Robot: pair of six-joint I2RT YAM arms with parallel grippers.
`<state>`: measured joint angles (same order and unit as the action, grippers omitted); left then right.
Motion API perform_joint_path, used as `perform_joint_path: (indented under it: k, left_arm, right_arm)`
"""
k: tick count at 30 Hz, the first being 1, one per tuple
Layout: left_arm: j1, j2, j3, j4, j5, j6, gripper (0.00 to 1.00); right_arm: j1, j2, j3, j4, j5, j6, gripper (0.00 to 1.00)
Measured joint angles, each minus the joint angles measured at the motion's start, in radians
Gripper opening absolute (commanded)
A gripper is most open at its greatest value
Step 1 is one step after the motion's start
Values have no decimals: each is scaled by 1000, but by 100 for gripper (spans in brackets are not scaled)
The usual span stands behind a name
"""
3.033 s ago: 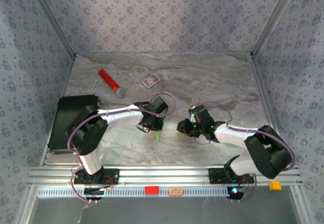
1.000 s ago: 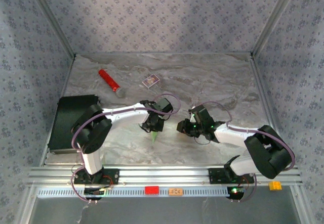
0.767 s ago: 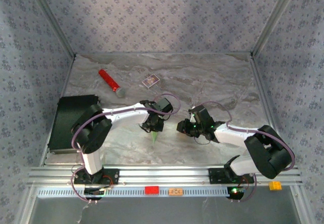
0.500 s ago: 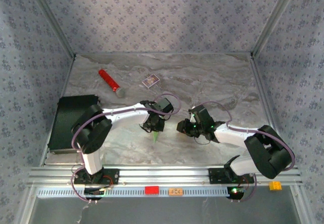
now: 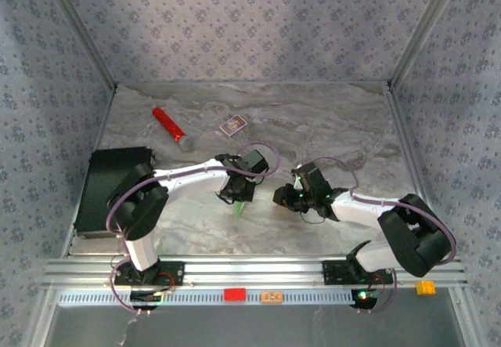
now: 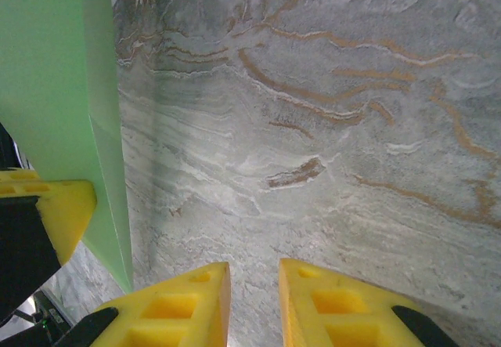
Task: Fold a paper plane with a square sheet of paper (pick it up from the middle)
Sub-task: Move the paper plane to the center of the table.
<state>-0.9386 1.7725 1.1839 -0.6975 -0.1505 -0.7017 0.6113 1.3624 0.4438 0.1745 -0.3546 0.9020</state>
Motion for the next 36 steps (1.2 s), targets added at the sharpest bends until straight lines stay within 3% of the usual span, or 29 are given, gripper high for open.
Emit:
perform_joint_path:
  k: [7, 36]
  left_arm:
    - [0, 9, 2, -9, 1, 0, 7]
    - [-6, 43, 2, -3, 12, 0, 13]
  right_arm:
    - [0, 0, 0, 1, 0, 0, 25]
    - [0, 0, 0, 1, 0, 0, 26]
